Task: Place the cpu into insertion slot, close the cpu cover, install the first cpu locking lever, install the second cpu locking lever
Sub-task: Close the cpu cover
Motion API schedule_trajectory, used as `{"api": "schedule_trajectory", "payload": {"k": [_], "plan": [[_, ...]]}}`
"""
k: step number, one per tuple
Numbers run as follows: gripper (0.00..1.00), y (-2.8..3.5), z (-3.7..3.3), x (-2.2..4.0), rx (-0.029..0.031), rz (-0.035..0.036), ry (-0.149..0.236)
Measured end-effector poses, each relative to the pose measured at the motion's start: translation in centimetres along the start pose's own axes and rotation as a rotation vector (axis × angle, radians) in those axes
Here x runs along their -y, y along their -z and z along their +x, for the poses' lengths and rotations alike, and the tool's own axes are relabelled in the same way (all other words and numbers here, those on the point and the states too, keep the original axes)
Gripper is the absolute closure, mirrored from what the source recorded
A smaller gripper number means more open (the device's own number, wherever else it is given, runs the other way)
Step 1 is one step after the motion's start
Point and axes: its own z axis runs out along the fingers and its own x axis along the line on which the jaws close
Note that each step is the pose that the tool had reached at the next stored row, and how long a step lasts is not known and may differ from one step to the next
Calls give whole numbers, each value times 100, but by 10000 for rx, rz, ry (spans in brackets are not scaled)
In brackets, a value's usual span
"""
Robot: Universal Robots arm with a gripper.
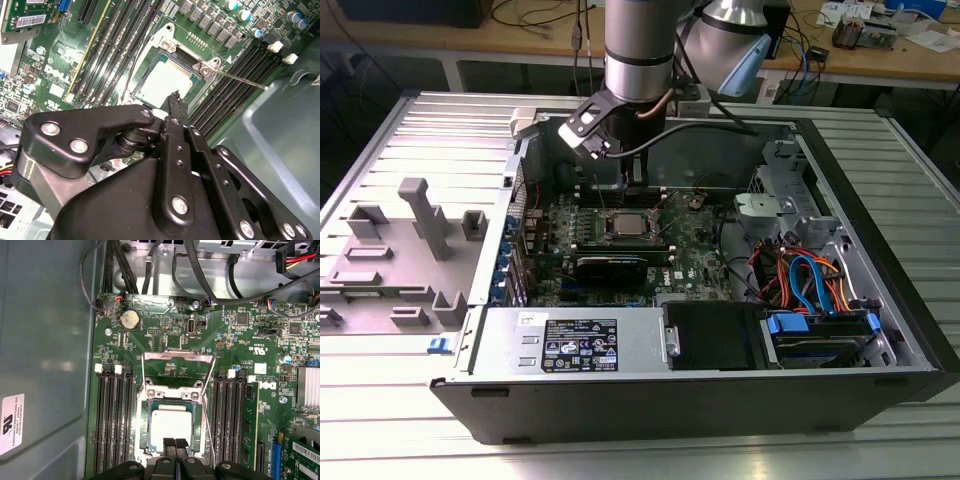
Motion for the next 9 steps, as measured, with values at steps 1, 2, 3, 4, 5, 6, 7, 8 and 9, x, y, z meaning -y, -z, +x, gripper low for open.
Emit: {"api": "schedule_trajectory", "payload": {"k": [1, 2, 3, 4, 5, 6, 7, 8, 9], "plan": [[89, 4, 0, 0, 0, 0, 0], [89, 7, 0, 0, -2, 1, 0], [89, 10, 0, 0, -1, 2, 0], [89, 16, 0, 0, -1, 4, 0], [89, 19, 0, 0, -1, 6, 0], [89, 23, 0, 0, -1, 7, 0], [89, 27, 0, -1, -1, 8, 0], [89, 30, 0, -1, -2, 9, 1], [89, 35, 0, -1, -2, 11, 0]]}}
